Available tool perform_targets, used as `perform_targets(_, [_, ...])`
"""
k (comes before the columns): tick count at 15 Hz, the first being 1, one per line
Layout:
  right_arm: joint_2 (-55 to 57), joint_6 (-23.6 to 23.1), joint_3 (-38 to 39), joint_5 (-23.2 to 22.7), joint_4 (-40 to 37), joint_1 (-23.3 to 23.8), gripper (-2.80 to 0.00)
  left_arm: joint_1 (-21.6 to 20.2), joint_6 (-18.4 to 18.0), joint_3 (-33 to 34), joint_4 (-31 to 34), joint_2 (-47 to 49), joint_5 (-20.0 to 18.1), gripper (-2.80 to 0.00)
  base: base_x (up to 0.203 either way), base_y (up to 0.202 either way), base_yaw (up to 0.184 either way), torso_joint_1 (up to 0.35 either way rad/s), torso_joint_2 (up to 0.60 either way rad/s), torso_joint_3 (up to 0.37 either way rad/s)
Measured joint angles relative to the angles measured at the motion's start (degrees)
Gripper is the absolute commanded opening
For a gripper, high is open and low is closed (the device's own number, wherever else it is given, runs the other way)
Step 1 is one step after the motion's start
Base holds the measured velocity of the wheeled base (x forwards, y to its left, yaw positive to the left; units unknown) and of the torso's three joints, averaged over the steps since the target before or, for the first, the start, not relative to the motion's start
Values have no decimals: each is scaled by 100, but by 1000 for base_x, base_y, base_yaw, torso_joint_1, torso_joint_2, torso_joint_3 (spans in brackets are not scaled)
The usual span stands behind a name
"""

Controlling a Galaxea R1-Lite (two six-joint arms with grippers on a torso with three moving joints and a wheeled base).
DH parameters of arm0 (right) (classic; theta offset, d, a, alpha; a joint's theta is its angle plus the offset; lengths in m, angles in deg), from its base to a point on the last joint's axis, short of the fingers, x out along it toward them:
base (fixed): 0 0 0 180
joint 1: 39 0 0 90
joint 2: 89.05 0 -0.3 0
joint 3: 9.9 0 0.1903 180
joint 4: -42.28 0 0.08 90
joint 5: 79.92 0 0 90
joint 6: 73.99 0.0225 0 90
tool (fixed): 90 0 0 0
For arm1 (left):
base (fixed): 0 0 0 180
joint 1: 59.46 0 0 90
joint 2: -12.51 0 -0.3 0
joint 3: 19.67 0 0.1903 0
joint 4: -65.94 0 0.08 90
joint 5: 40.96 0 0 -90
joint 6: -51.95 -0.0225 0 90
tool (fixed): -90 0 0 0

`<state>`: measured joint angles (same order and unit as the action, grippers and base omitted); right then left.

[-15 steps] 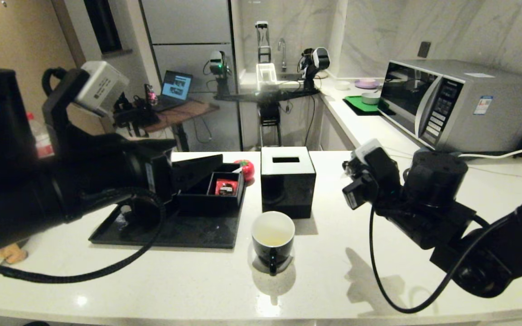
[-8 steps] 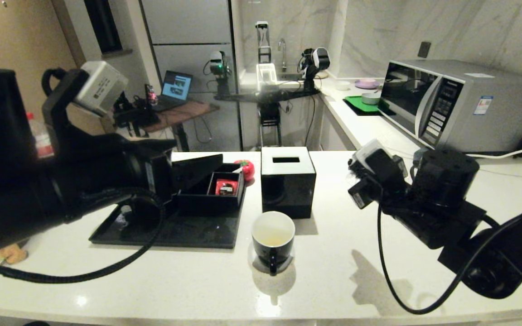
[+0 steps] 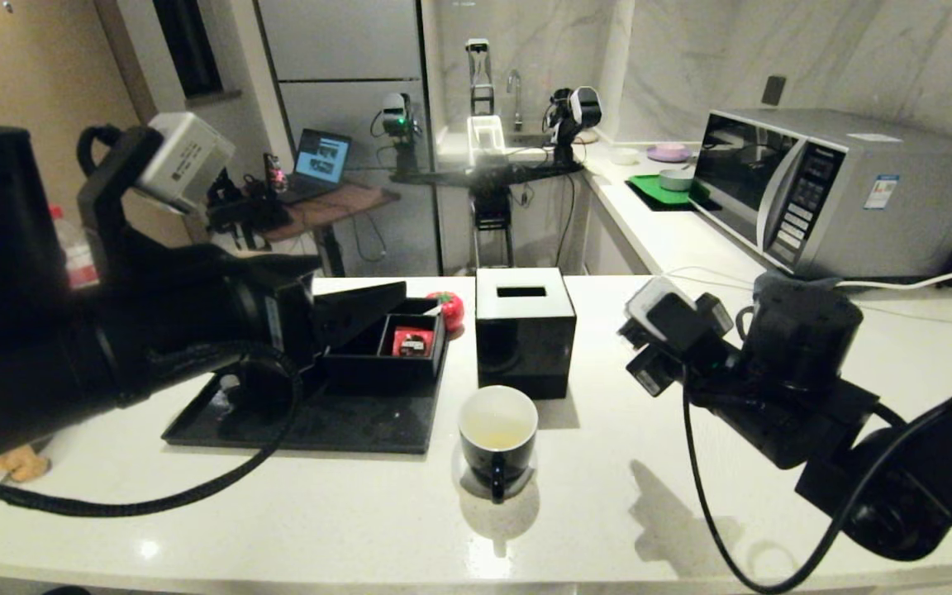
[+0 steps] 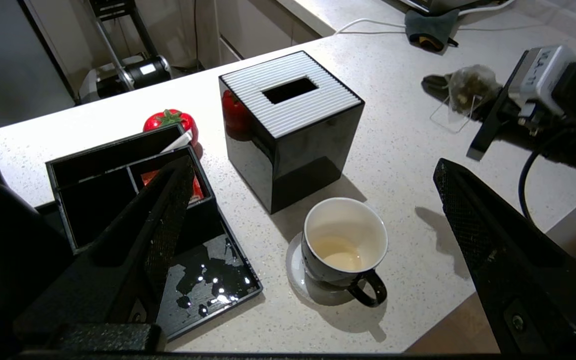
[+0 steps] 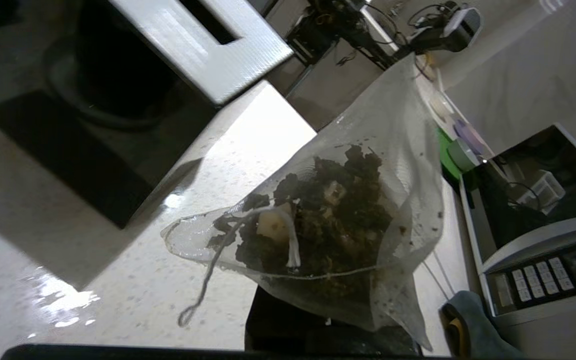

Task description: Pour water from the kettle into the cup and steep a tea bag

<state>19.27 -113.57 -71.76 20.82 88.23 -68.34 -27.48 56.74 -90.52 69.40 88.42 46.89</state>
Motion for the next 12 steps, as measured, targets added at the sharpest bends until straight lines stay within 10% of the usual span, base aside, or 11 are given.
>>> perform_targets(12, [90,-225,573,12,174,-216,-280,0,0,7,3,-2,2,0,0,0,0,0,0,0])
